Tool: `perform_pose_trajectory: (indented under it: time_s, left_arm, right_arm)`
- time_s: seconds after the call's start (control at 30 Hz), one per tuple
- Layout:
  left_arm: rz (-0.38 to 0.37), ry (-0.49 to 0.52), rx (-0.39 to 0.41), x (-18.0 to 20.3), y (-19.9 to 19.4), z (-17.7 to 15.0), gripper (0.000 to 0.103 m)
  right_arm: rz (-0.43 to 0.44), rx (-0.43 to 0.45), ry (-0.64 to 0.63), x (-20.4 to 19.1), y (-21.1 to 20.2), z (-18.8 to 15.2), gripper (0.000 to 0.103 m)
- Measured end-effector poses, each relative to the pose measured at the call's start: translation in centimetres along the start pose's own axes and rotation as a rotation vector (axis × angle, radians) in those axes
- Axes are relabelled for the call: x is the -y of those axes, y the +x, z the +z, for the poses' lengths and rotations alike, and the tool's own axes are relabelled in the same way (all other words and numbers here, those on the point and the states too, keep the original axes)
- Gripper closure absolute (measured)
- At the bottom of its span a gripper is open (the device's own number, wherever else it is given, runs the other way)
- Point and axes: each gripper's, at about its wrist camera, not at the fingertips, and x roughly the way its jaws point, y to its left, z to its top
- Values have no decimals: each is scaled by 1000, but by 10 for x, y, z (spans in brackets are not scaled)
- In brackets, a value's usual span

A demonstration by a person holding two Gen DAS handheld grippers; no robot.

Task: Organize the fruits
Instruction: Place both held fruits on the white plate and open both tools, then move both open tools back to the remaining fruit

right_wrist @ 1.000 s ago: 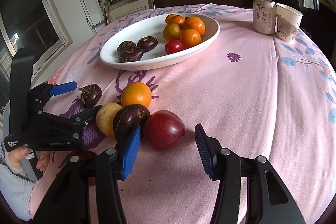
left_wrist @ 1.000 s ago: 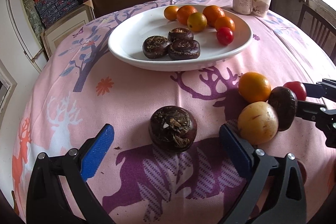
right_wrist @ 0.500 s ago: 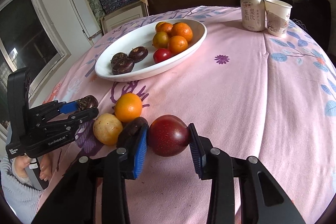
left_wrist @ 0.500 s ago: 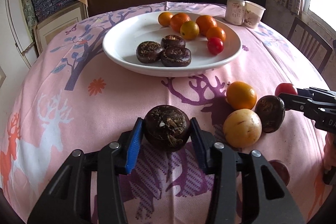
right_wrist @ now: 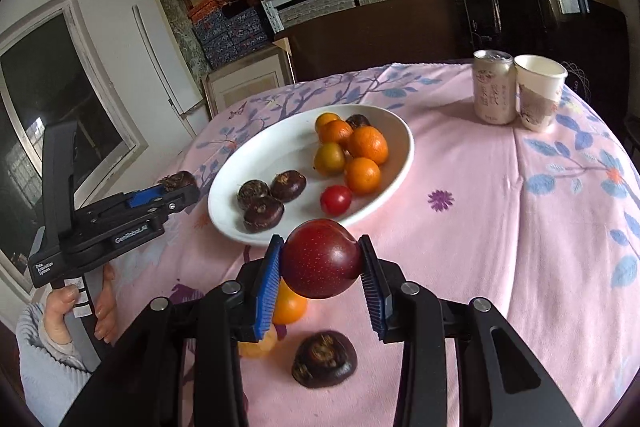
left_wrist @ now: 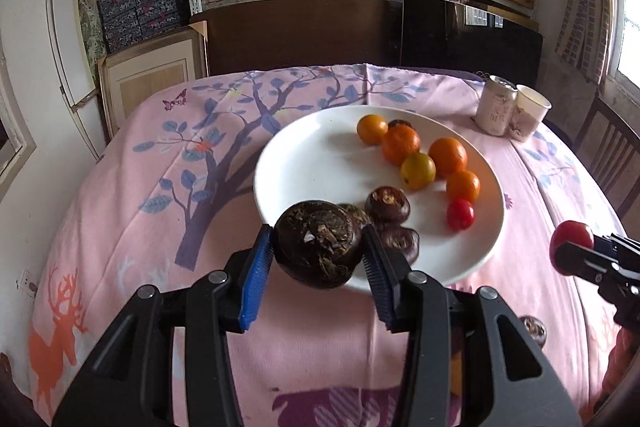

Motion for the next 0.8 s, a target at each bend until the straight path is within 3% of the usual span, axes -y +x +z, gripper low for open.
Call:
perform_pose_trajectory:
  time_s: [0.17, 0.2, 0.23, 0.33, 0.5, 0.57, 0.67, 0.8]
  left_arm:
    - [-6, -36, -18, -6, 36, 23, 59]
    - [0, -44, -19, -8, 43, 25, 53]
    - [5, -50, -25, -10, 49, 24, 39]
    - [-14, -61, -34, -17, 54, 19, 33]
    - [-106, -188, -42, -36, 39, 15, 33]
    - [-103, -185, -30, -36, 27, 8, 32]
    - [-83, -170, -7, -30, 10, -3, 23]
    - [-101, -104, -10, -7, -4, -23, 22]
  right_arm:
    - [22, -24, -23, -19, 43, 24, 64]
    - [21, -22, -7, -18, 49, 26, 63]
    - [19, -24, 2, -16, 52, 26, 63]
    - [19, -24, 27, -6, 53, 24, 52]
    - [32, -35, 91, 7, 44, 20, 51]
    - [20, -26, 99, 12, 38, 17, 47]
    - [13, -13, 141, 21, 24, 8, 44]
    - [-1, 28, 182, 35, 4, -4, 39]
